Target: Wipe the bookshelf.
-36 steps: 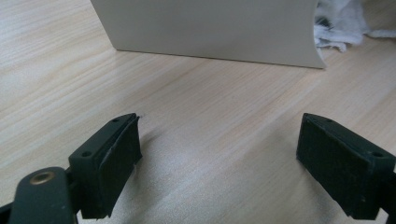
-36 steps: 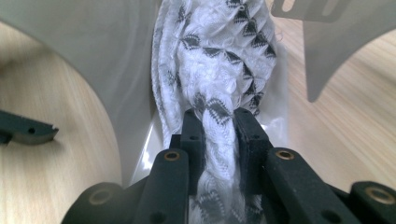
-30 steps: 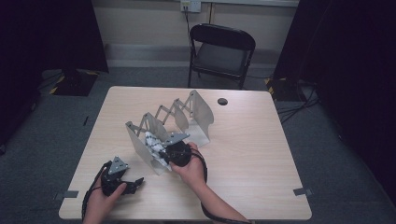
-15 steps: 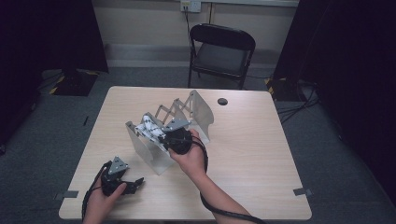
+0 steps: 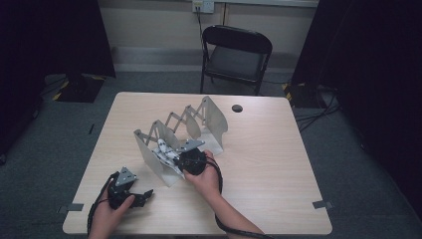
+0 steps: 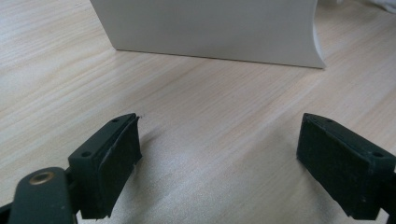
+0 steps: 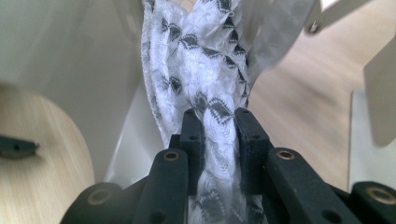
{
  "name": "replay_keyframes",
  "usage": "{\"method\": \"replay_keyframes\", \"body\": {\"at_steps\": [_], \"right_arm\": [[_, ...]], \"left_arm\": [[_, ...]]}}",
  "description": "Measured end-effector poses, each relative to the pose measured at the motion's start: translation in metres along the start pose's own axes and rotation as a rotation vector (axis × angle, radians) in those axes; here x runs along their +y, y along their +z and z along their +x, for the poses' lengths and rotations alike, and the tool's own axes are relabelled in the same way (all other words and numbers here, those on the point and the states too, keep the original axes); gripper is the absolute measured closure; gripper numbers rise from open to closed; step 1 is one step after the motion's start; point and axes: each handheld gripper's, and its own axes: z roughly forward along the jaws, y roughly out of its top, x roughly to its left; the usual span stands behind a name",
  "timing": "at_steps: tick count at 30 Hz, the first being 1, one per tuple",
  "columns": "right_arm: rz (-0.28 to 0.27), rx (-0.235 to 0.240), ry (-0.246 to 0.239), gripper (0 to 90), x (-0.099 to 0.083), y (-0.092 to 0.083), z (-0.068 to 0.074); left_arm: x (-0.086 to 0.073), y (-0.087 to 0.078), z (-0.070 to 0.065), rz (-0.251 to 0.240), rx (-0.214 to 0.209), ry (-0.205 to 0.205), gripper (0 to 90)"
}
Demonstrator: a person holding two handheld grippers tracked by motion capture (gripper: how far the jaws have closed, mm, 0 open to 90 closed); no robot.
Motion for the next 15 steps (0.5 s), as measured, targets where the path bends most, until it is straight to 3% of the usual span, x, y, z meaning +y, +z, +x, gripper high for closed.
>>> {"method": "replay_keyframes", "body": {"at_steps": [7, 11, 15], "right_arm": [[0.03, 0.014, 0.016, 73.0, -0.023, 0.007, 0.001], [0.022, 0.041, 0.025, 66.4, -0.027, 0.006, 0.002], [0.022, 0.052, -0.002, 57.5, -0.028, 0.002, 0.003]], "left_arm": [[0.0, 0.0, 0.0, 0.0, 0.0, 0.0, 13.2], [0.0, 0.0, 0.0, 0.0, 0.0, 0.0, 13.2], [0.0, 0.0, 0.0, 0.0, 0.0, 0.0, 13.2]]}}
